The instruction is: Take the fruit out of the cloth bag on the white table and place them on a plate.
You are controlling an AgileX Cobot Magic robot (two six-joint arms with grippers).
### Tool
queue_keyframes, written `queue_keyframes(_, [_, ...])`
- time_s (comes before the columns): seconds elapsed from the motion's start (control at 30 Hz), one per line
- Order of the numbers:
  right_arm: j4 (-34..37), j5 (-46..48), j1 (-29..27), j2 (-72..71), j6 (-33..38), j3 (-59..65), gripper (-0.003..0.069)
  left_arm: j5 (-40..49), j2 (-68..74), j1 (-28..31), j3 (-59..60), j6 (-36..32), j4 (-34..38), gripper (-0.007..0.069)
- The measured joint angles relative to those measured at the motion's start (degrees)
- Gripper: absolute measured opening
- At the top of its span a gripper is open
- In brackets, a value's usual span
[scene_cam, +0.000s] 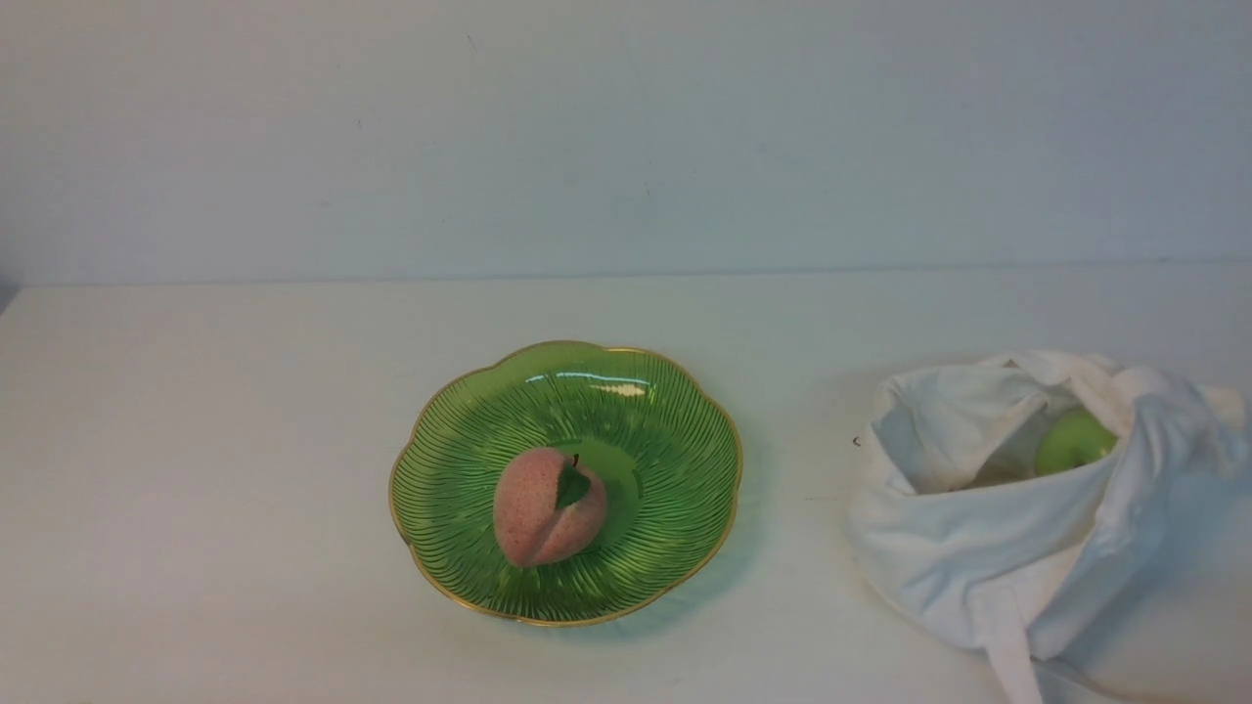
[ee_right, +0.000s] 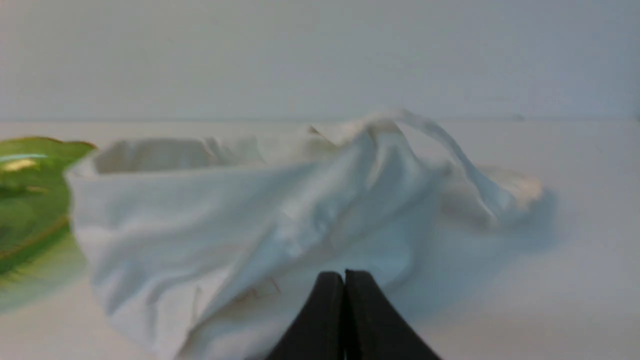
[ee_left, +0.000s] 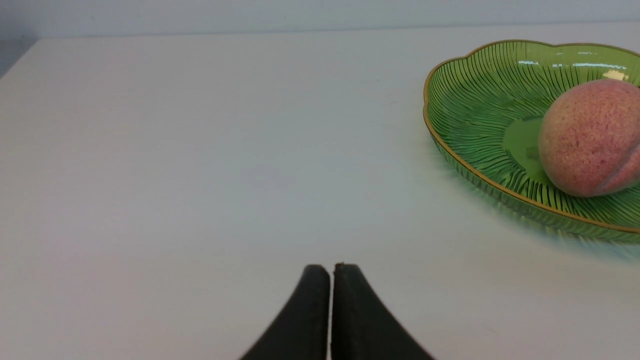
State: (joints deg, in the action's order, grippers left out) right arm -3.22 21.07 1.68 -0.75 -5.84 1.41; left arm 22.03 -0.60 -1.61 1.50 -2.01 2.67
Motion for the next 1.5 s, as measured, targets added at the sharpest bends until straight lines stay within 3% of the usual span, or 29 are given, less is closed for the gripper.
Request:
queue_keyframes(0.17, [0.7, 0.9, -4.0, 0.0, 0.0, -0.2, -0.0012, 0.0, 0.0, 0.0, 0.0, 0.0, 0.0, -0.0008])
queue_keyframes(1.5, [0.8, 1.0, -4.1, 0.0, 0.1, -0.2, -0.0013, 0.0, 0.0, 0.0, 0.0, -0.1, 0.0, -0.0008])
